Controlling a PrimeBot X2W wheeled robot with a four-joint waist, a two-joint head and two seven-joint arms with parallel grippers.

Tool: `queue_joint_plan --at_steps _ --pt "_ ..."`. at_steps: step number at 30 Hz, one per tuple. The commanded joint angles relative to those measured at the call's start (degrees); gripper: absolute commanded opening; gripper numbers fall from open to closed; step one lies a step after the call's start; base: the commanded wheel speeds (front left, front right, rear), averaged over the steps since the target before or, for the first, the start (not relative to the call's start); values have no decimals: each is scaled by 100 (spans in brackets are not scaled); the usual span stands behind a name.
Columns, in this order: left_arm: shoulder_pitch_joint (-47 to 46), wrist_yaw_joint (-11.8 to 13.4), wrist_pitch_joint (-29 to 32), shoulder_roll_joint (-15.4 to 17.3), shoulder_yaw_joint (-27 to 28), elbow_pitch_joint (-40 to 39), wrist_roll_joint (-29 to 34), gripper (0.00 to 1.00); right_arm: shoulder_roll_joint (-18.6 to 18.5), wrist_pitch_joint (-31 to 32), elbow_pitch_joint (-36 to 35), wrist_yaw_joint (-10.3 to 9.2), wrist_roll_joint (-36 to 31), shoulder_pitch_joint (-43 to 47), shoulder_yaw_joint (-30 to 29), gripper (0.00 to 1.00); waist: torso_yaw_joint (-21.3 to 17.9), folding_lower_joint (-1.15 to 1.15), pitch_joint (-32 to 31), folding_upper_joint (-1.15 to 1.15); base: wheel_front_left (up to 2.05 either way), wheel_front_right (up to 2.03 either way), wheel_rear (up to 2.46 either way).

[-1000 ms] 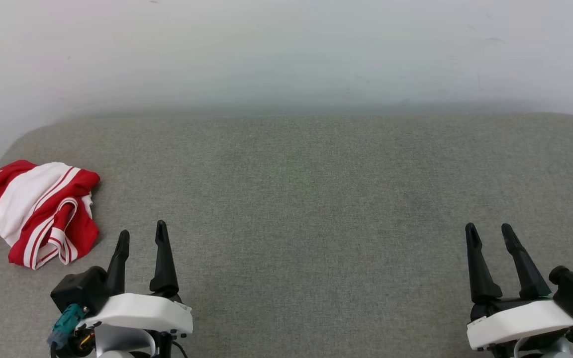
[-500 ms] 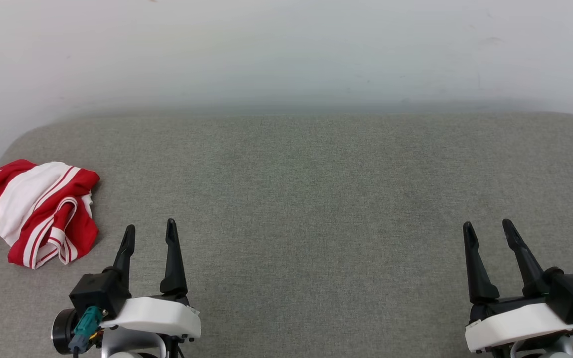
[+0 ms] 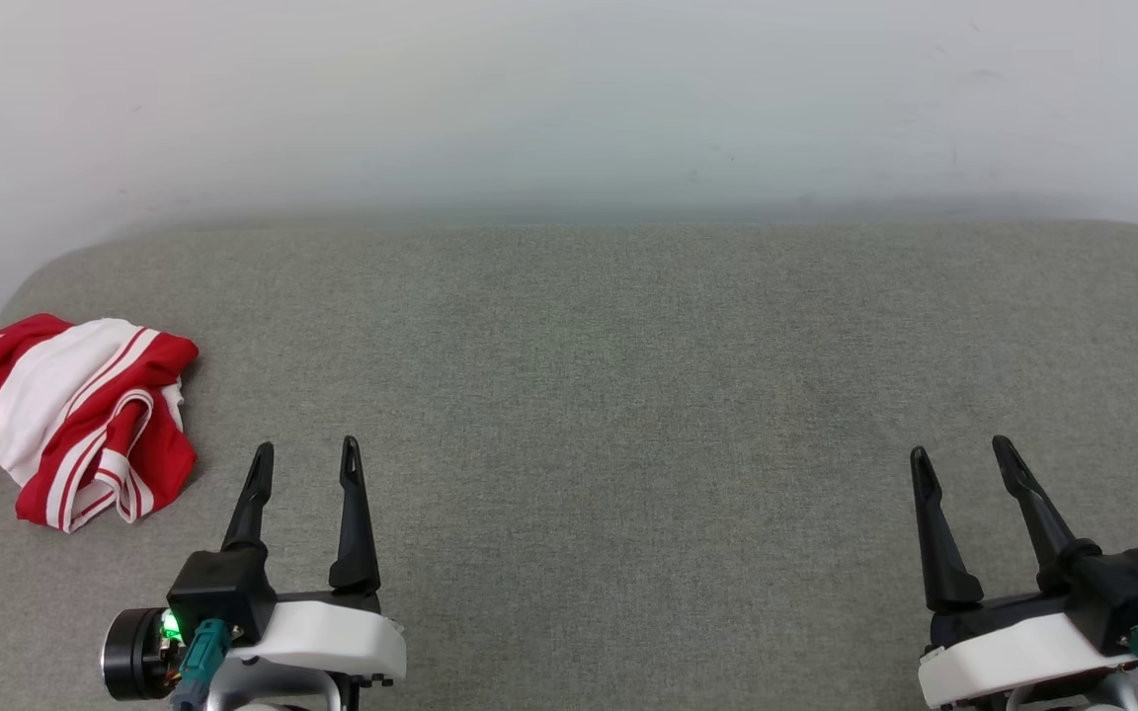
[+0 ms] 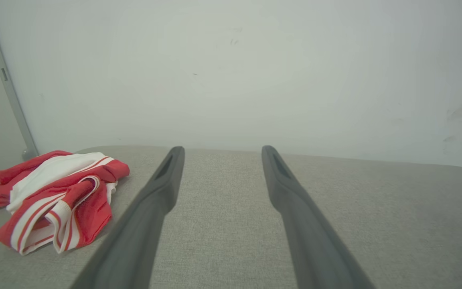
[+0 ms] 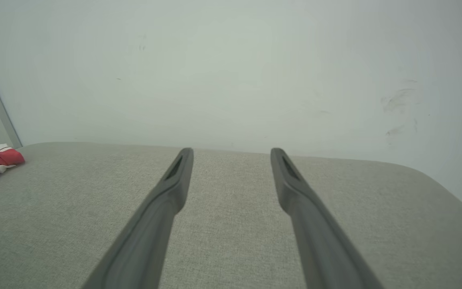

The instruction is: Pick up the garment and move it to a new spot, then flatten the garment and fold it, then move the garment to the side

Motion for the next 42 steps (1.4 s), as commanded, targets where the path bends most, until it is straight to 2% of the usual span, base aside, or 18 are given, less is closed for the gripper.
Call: queue_joint_plan --at_steps 1,7,14,24,42 --pt "24 21 -50 18 -19 -43 109 100 2 -39 -61 -2 -118 16 14 100 -1 0 2 0 0 0 0" --pt "28 28 -116 11 -6 -50 306 100 3 -109 -86 -2 -247 16 -21 100 -8 0 8 0 0 0 0" --pt "65 -80 -187 1 65 -26 399 100 4 -175 -78 -3 -145 37 -51 100 -15 0 8 0 0 0 0" --pt "28 -273 -182 -6 109 122 92 100 4 -172 45 -3 369 11 -13 100 -1 0 53 0 0 0 0" --pt "-44 -318 -182 -8 111 281 0 100 4 -172 204 -3 606 -12 51 100 59 0 80 0 0 0 0"
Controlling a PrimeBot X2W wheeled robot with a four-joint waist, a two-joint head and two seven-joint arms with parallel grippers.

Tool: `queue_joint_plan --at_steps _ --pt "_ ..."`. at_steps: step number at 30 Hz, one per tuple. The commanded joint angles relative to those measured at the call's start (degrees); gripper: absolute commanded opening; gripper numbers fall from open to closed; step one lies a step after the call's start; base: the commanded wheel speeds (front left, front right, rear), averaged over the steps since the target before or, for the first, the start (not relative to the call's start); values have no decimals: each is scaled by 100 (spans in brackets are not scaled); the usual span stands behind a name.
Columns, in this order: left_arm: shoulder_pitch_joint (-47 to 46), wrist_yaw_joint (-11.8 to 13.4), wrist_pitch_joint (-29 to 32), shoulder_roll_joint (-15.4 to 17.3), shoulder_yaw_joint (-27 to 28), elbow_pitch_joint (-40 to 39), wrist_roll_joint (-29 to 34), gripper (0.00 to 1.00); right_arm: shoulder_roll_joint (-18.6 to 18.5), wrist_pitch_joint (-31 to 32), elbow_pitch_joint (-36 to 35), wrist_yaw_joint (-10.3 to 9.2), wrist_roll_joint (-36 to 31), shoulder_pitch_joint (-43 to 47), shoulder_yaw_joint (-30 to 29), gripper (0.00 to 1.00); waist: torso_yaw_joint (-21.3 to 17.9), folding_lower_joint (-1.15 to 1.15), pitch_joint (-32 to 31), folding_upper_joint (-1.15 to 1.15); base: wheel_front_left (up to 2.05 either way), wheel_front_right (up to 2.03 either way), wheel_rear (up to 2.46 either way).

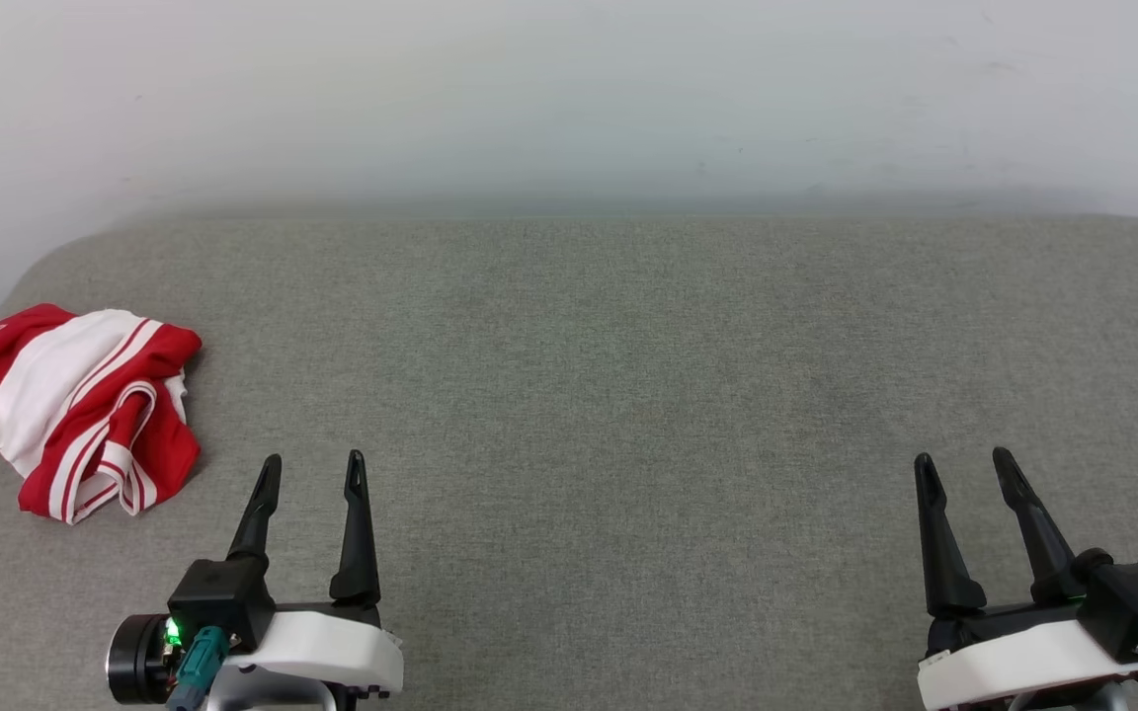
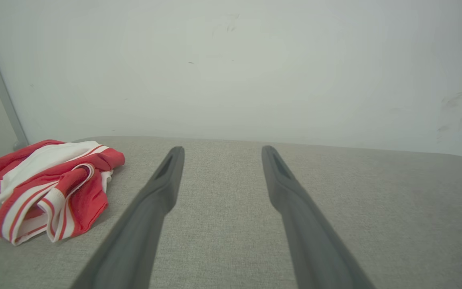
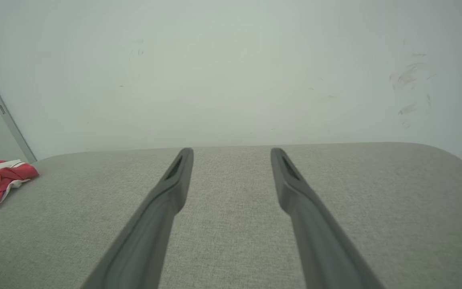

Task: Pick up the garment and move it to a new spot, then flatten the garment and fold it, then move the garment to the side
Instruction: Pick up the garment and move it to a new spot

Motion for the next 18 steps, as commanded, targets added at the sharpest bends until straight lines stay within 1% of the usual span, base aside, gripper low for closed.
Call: queue_joint_plan --at_steps 1,4,8,18 --pt "-55 15 -18 -2 17 15 28 100 5 -14 8 -4 20 -36 5 100 19 0 7 0 0 0 0" --pt "-64 40 -18 -2 22 22 47 100 5 -14 1 -4 8 -46 3 100 55 0 19 0 0 0 0" --pt "-86 70 -18 -1 37 31 61 100 5 -14 -28 -4 -33 -48 32 100 195 0 52 0 0 0 0" --pt "-137 204 -17 0 108 53 63 100 5 -14 -108 -4 -195 -74 119 100 786 0 171 0 0 0 0"
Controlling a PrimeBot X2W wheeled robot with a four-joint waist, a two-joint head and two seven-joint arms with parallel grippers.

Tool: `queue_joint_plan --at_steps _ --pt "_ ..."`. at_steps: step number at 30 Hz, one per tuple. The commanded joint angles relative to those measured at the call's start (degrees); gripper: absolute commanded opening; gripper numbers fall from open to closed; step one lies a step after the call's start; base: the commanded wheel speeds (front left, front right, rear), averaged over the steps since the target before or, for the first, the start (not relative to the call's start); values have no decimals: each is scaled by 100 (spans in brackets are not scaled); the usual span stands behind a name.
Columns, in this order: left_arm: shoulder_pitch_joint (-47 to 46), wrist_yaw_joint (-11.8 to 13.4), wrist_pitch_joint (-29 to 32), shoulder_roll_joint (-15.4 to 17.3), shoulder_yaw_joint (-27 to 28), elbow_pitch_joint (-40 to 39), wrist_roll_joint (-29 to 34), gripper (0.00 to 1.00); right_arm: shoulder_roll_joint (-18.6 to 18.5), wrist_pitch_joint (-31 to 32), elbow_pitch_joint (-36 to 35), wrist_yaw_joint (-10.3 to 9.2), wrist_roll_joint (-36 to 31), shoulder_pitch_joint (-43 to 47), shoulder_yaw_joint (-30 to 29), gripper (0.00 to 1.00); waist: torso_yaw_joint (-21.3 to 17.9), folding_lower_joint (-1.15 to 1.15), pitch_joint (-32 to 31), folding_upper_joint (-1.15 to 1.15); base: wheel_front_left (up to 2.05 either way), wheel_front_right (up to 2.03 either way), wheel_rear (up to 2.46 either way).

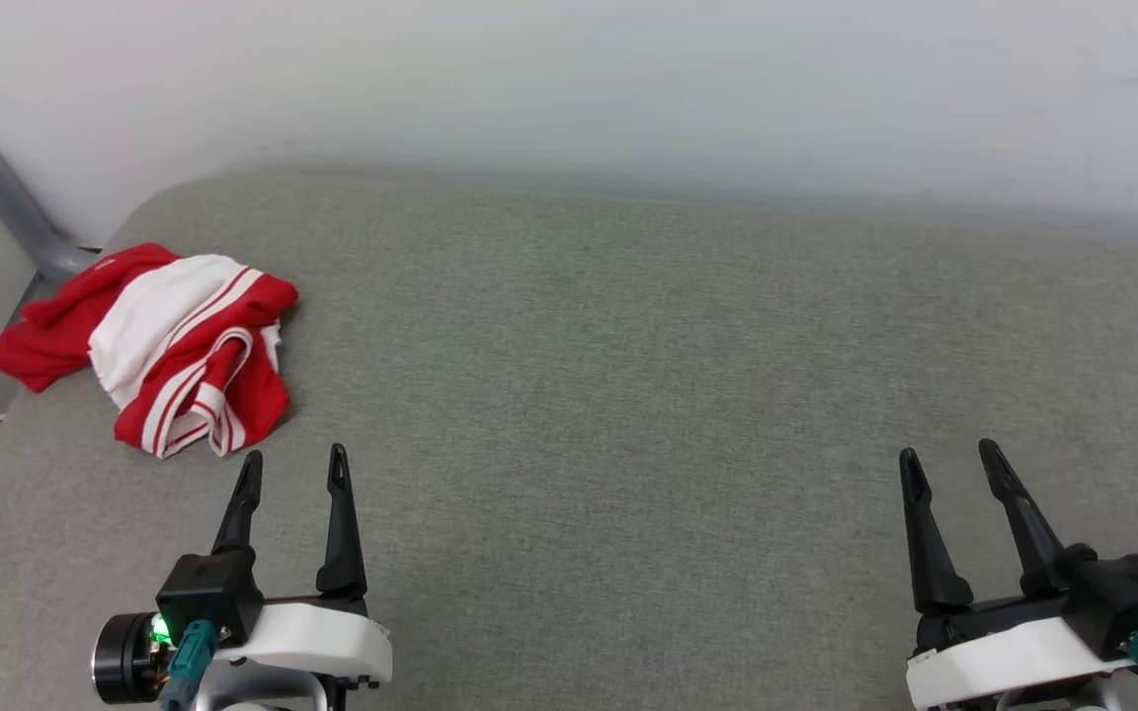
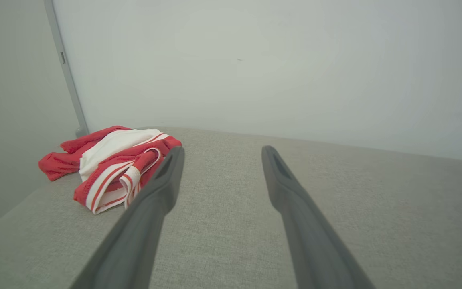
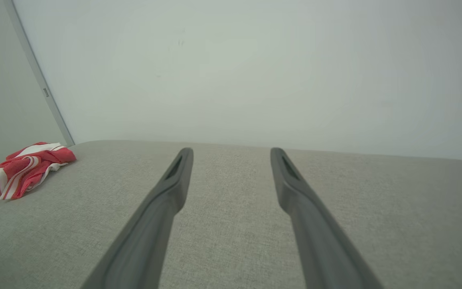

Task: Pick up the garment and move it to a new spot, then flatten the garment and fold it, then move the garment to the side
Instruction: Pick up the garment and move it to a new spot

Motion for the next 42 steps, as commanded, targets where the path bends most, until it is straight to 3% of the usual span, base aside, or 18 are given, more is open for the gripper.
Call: queue_joint_plan --at_steps 1,25,34,42 --pt "-66 11 -17 0 1 0 -13 100 5 -13 -20 -4 -42 -54 6 100 150 0 43 0 0 0 0" --pt "25 74 -17 0 173 67 -324 100 5 -12 -111 -4 -298 -43 257 100 1862 0 101 0 0 0 0" --pt "83 99 -17 0 236 81 -419 100 5 -12 -89 -4 -349 -39 345 100 2100 0 118 0 0 0 0" --pt "-21 72 -17 0 298 89 -462 100 5 -12 -81 -4 -363 -132 389 100 1994 0 173 0 0 0 0"
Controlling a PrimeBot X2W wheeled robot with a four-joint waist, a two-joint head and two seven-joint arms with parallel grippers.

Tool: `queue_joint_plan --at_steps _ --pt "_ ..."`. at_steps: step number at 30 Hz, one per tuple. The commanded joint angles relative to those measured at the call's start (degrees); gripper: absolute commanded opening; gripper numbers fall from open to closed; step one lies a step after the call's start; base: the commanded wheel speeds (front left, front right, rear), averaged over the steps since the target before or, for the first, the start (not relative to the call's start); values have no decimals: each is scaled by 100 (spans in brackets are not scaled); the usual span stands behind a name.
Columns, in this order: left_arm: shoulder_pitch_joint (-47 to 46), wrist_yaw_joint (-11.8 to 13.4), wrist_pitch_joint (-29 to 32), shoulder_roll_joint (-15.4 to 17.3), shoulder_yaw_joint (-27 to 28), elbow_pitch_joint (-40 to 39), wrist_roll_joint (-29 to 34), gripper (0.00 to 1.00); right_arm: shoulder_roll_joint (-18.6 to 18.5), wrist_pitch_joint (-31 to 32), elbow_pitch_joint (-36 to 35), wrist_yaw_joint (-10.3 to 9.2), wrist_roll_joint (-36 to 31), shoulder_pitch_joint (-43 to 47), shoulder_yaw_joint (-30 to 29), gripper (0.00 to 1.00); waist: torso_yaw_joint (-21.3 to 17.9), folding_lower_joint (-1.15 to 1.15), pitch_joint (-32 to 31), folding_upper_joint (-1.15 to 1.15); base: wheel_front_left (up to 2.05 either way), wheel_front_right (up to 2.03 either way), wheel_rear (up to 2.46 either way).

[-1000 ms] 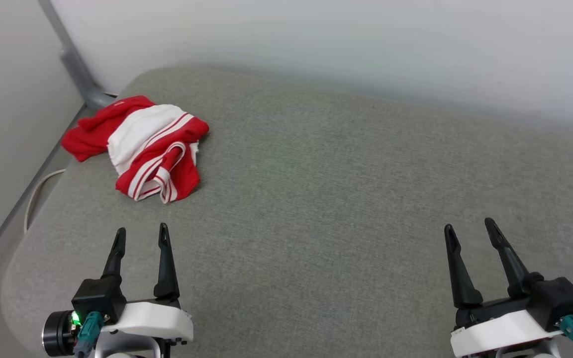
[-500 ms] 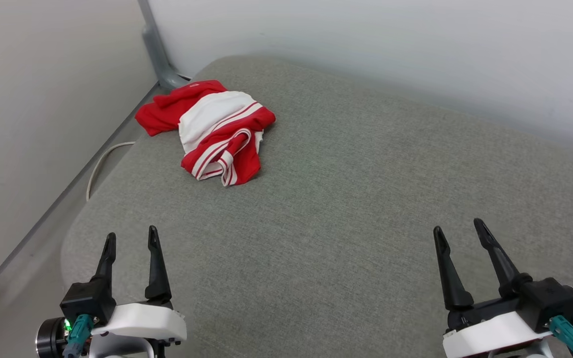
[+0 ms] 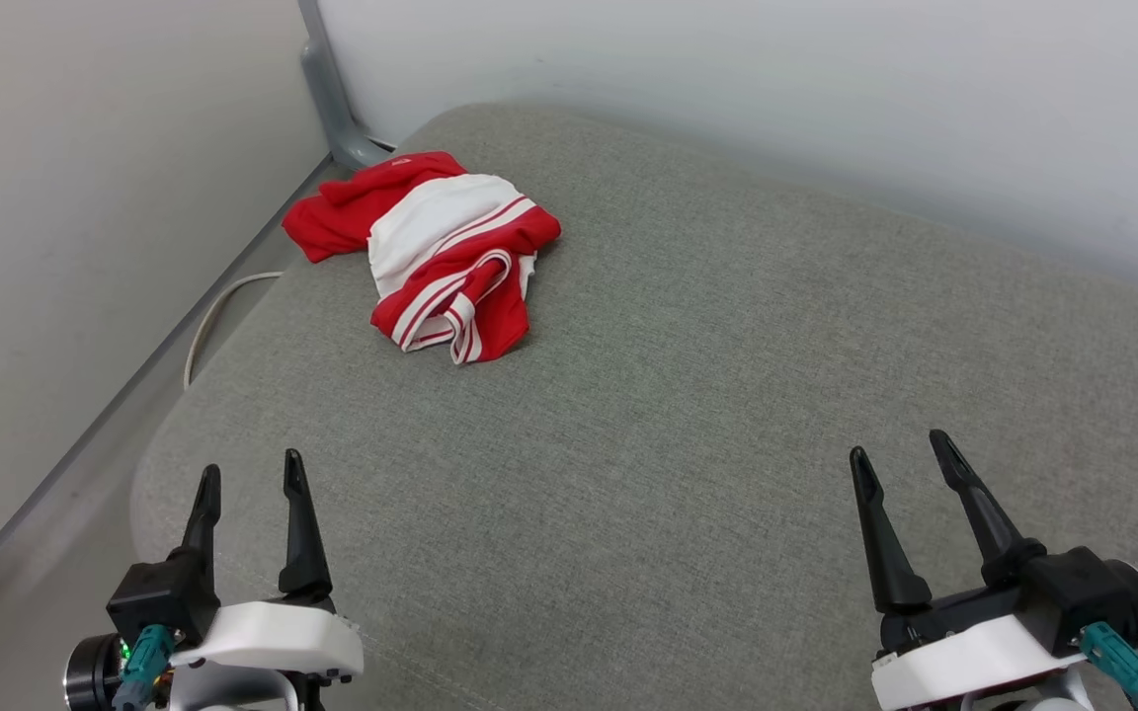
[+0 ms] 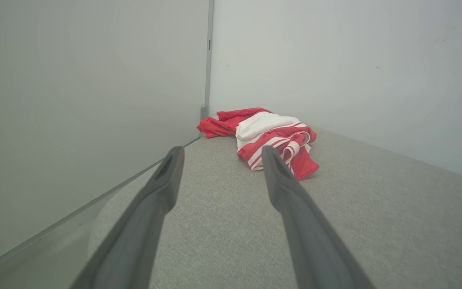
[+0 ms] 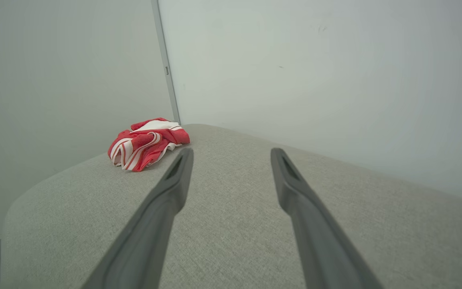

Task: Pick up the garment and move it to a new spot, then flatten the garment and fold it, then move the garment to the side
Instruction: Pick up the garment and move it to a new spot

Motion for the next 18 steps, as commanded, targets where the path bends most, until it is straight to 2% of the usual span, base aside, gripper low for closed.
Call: queue_joint_plan --at_steps 1,5,10,18 --pt "-103 -44 -16 0 42 -4 -23 100 4 -12 -11 -4 -38 -89 3 100 -75 0 52 0 0 0 0" --pt "-434 -219 -16 1 181 31 -71 100 4 -12 -55 -4 -111 -188 0 100 -209 0 195 0 0 0 0" --pt "-1155 -569 -16 34 662 108 124 100 4 -12 -132 -4 -258 -334 -11 100 -455 0 482 0 0 0 0" --pt "-2595 -991 -16 430 1316 333 281 100 4 -12 -367 -4 -514 -692 -64 100 -882 0 1085 0 0 0 0"
